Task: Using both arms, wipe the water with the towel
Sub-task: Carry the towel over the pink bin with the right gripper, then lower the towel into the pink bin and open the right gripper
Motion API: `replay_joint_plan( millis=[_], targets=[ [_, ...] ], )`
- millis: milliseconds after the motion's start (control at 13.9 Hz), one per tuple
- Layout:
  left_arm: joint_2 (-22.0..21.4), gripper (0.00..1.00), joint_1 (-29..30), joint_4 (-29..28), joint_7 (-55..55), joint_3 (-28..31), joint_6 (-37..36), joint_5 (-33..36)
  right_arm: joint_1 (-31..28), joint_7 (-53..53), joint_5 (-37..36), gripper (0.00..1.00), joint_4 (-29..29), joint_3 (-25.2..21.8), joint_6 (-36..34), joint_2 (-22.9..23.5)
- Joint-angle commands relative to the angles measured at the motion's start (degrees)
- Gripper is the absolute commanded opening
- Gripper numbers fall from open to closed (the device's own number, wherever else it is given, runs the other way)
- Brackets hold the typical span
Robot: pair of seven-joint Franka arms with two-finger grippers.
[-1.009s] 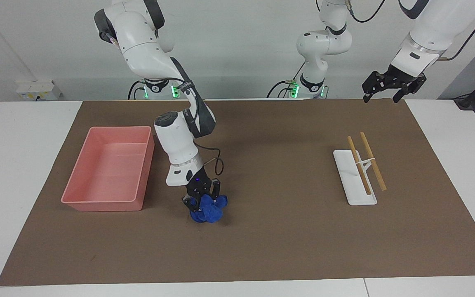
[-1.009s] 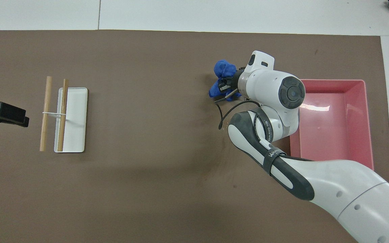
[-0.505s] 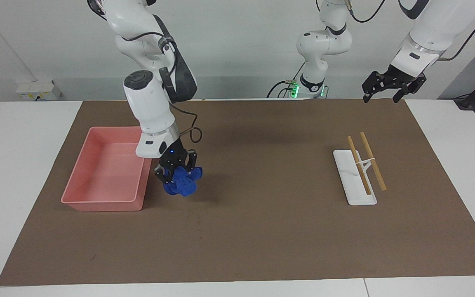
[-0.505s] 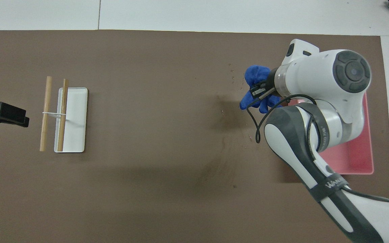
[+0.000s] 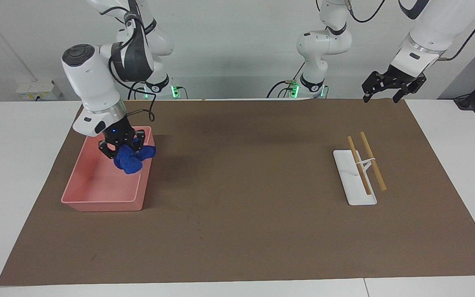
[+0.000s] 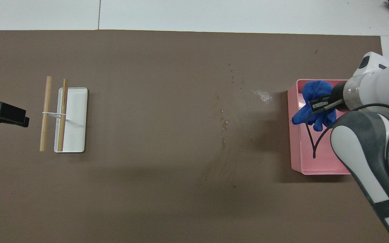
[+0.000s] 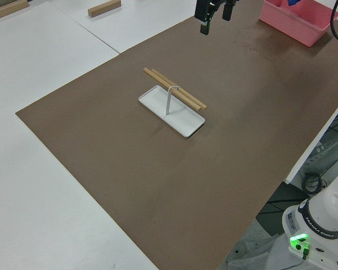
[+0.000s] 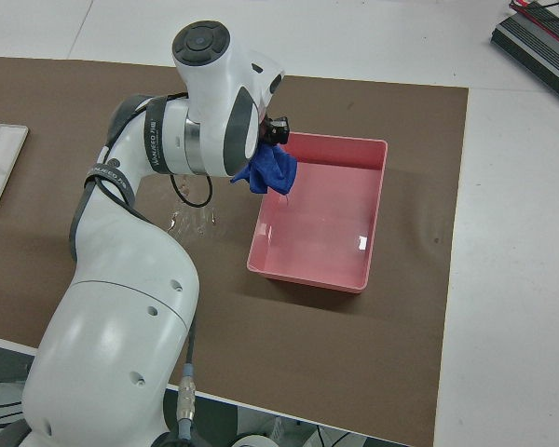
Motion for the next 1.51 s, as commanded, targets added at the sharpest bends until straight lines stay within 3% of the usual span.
replay_joint_plan(
  millis=[0,288,577,649,721,793,865,1442],
  targets=[
    [-1.6,1.0,0.7,-1.9,0.1,-0.3,0.6,-0.4,-3.6,-1.9,1.5,0.0,-2.3,0.6,-0.5,0.4],
    [-1.6,1.0,0.7,-1.9,0.1,-0.3,0.6,-0.4,-7.1,-0.6,1.5,0.0,-2.4,0.5,0.5,7.5],
    [-1.6,1.0,0.7,-1.9,0.1,-0.3,0.6,-0.4,-6.9,6.2,-0.6,0.0,-4.9,0.5,2.3,8.6],
    [-1.6,1.0,0.7,-1.9,0.1,-0.3,0.6,-0.4,-6.8,6.9,-2.9,0.25,-5.9,0.5,3.6,8.6],
    [-1.6,1.0,0.7,-1.9,0.1,-0.3,0.6,-0.4,-6.8,7.1,-3.8,0.64,-5.7,0.5,3.2,8.6],
    [-1.6,1.0,0.7,-1.9,0.1,-0.3,0.6,-0.4,-7.1,7.2,-3.8,0.89,-5.5,0.5,4.1,8.7],
    [-1.6,1.0,0.7,-1.9,0.1,-0.3,0.6,-0.4,-7.7,7.1,-3.8,1.0,-5.4,0.5,4.6,8.9],
    [-1.6,1.0,0.7,-1.9,0.1,-0.3,0.6,-0.4,-7.3,7.6,-3.8,1.0,-5.1,0.5,3.1,6.5]
  ],
)
